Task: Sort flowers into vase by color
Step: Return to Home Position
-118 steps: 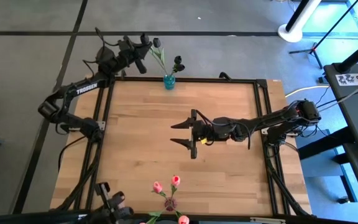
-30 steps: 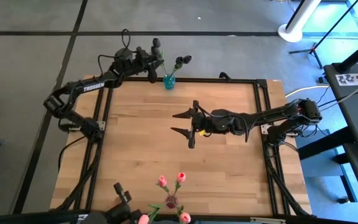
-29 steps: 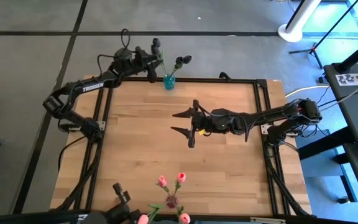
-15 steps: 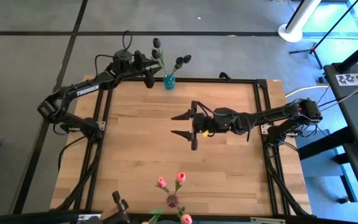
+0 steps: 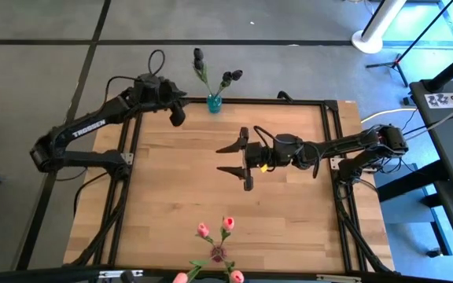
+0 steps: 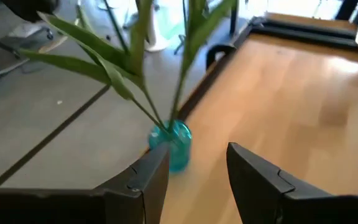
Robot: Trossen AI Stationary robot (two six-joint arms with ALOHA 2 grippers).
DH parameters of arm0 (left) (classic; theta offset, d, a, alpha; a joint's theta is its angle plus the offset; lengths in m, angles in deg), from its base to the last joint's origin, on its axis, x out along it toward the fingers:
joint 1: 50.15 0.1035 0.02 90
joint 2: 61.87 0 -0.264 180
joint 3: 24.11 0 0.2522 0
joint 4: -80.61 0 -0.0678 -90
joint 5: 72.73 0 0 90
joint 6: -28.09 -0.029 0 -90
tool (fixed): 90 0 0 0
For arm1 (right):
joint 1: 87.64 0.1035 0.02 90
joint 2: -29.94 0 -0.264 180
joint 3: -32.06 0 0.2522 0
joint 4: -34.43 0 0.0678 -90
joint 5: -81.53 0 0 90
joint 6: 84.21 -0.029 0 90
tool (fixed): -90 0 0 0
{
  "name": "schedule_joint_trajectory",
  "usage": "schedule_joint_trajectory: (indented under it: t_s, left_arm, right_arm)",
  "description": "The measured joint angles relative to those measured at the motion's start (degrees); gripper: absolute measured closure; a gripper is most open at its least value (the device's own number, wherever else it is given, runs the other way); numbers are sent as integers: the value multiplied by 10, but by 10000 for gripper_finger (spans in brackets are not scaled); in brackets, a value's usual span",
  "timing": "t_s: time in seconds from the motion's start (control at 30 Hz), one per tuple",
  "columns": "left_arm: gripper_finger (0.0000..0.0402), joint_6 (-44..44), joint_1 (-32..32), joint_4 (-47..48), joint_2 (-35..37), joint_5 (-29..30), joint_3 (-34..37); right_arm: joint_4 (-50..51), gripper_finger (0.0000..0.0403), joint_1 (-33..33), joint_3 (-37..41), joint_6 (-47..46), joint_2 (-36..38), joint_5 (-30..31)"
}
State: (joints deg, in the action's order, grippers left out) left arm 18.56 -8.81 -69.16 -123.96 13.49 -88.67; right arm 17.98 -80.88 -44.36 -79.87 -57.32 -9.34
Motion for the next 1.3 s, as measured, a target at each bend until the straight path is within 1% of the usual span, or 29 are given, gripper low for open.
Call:
schedule_joint_trajectory:
  t_s: [0.07,0.17,0.23,0.33,0.43,0.53,0.63,0.7,0.77,0.83,0.9,0.97,1.1,1.17,1.2,1.3]
  left_arm:
    - [247,9,-18,32,17,12,0]
    - [247,32,-46,74,47,15,1]
    - [247,56,-71,93,66,29,1]
    - [247,85,-117,123,98,43,1]
    - [247,108,-184,111,141,5,27]
    - [247,139,-264,59,190,-7,86]
    - [247,164,-345,-31,236,-6,158]
    - [247,164,-392,-88,258,-7,202]
    - [247,154,-427,-138,272,-6,240]
    - [247,159,-449,-177,284,4,270]
    - [247,197,-459,-195,292,21,285]
    - [247,228,-463,-185,297,29,295]
    - [247,241,-458,-197,295,53,297]
    - [247,252,-459,-197,295,43,297]
    - [247,238,-460,-203,295,35,302]
    - [247,201,-460,-276,295,20,345]
  right_arm:
    - [-3,173,0,0,0,2,-28]
    - [-3,173,0,0,0,9,-42]
    - [-1,173,0,0,0,12,-52]
    - [8,173,0,0,15,16,-93]
    - [22,173,0,0,25,18,-133]
    - [26,173,7,7,30,19,-137]
    - [29,173,20,19,35,19,-104]
    - [29,173,34,26,38,19,-63]
    - [40,173,47,29,39,19,-24]
    - [91,173,58,30,49,35,9]
    - [148,173,67,30,53,61,45]
    - [194,173,74,31,51,88,79]
    - [225,173,74,47,51,112,110]
    - [208,173,65,66,53,120,119]
    - [189,173,60,84,54,125,119]
    - [93,173,40,162,49,132,110]
